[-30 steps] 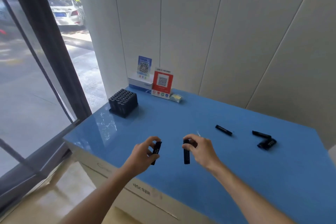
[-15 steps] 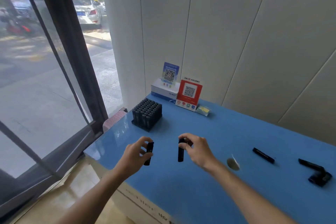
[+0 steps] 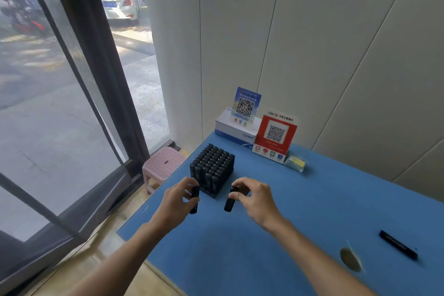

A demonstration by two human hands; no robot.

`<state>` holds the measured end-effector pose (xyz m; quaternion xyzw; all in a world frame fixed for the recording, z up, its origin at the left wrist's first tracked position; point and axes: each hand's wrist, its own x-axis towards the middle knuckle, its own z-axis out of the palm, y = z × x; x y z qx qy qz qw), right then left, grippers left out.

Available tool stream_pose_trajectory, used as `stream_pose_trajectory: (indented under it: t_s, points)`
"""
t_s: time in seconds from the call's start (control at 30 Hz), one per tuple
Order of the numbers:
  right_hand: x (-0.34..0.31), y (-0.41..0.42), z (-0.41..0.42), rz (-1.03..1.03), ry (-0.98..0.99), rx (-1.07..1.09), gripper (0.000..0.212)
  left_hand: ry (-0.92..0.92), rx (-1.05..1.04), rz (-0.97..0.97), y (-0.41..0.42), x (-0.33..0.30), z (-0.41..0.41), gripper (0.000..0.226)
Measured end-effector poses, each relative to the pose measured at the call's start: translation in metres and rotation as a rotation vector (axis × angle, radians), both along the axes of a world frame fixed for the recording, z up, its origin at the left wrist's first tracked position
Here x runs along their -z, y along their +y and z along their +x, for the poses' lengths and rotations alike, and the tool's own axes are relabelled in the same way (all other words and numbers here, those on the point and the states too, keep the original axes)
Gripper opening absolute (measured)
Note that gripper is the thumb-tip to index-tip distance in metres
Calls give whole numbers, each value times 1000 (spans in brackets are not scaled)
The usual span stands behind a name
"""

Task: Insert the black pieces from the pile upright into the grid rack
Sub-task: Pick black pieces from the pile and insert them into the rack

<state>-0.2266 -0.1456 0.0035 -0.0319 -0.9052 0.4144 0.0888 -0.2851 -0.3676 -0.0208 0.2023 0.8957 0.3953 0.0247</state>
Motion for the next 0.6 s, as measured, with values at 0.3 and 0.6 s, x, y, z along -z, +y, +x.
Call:
stream_pose_trajectory:
  t_s: [0.3,0.6]
  points:
    - [0,-42,-53,101,38,113,25,-12,128,27,-24,8,-82,31]
    - [10,-83,-76,343,46,235,18,51,350,28,-32,13,-129,24]
